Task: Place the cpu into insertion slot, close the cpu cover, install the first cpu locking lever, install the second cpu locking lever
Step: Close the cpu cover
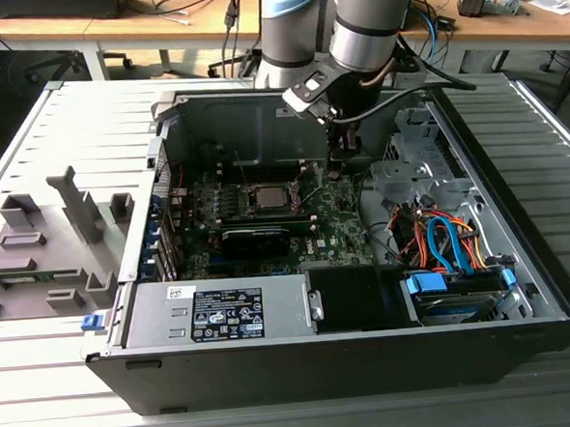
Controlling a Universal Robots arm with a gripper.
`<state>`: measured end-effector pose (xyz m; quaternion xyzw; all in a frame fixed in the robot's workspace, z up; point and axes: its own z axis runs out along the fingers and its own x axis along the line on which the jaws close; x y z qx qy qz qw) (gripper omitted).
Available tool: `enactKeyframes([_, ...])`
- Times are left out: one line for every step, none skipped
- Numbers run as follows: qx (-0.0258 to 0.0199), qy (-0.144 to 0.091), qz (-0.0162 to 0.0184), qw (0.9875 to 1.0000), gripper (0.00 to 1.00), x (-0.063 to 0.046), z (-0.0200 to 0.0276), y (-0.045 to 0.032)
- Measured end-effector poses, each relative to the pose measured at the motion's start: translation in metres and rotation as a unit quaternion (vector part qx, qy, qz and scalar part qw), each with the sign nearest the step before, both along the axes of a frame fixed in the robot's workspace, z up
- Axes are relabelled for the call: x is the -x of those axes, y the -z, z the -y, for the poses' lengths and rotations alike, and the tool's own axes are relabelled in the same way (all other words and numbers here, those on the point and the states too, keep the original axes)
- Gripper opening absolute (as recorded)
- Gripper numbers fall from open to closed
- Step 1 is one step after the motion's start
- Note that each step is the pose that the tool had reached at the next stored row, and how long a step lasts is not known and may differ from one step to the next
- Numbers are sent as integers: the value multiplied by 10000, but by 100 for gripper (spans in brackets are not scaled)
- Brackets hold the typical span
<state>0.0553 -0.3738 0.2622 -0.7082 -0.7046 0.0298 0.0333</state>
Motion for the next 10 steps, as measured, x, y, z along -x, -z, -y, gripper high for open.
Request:
enactKeyframes([-28, -4, -36, 10000, 11, 0, 1, 57])
enactKeyframes([-34, -4, -36, 10000, 11, 7, 0, 59])
enactKeyframes([-40, -4, -35, 10000, 11, 23, 0, 62])
enactKeyframes([-45, -4, -35, 10000, 11, 53, 0, 63])
enactKeyframes([-47, -4, -35, 10000, 11, 83, 0, 63])
enactKeyframes([-51, -5, -35, 10000, 11, 114, 0, 62])
enactKeyframes([-57, -5, -35, 10000, 11, 146, 0, 63])
enactKeyframes([-64, -4, -34, 10000, 11, 192, 0, 62])
enactKeyframes([-71, -4, -31, 10000, 11, 229, 0, 62])
enactKeyframes([-81, -4, -28, 10000, 11, 290, 0, 62])
